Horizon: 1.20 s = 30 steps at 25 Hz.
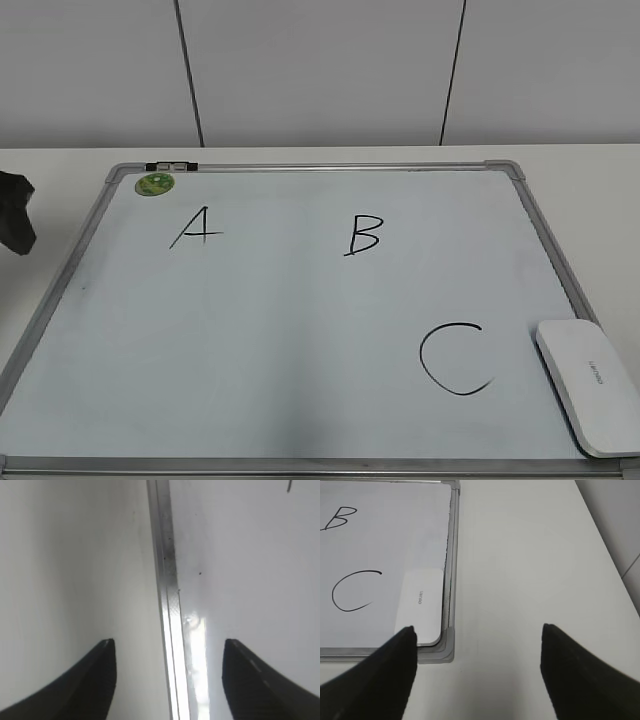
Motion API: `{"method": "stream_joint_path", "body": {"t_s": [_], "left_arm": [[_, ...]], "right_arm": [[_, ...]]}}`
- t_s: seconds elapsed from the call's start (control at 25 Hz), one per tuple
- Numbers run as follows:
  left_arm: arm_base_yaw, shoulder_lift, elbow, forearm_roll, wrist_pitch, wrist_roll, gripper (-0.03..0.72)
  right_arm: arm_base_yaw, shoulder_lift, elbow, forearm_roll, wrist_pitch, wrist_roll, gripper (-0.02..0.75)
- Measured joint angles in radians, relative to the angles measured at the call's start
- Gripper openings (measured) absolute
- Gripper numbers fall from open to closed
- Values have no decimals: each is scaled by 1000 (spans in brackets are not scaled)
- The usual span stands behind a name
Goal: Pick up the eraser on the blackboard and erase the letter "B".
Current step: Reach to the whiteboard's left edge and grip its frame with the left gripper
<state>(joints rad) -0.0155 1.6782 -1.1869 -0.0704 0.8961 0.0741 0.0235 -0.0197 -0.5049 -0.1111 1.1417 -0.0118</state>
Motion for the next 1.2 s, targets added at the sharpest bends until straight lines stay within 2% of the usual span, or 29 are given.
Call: {"method": "stream_joint_path", "body": {"t_s": [0.12, 0.52, 0.72, 1.2], "left_arm": [[0, 95, -35, 6, -6, 1, 448], [13, 267, -134, 3, -19, 17, 363], [54, 319, -185, -48, -15, 53, 351], [58, 387, -196, -114, -7, 110, 347]], "right_arm": [[0, 0, 0, 0, 0, 0, 590], [0, 0, 0, 0, 0, 0, 590], [0, 0, 0, 0, 0, 0, 590], [0, 0, 0, 0, 0, 0, 590]]}}
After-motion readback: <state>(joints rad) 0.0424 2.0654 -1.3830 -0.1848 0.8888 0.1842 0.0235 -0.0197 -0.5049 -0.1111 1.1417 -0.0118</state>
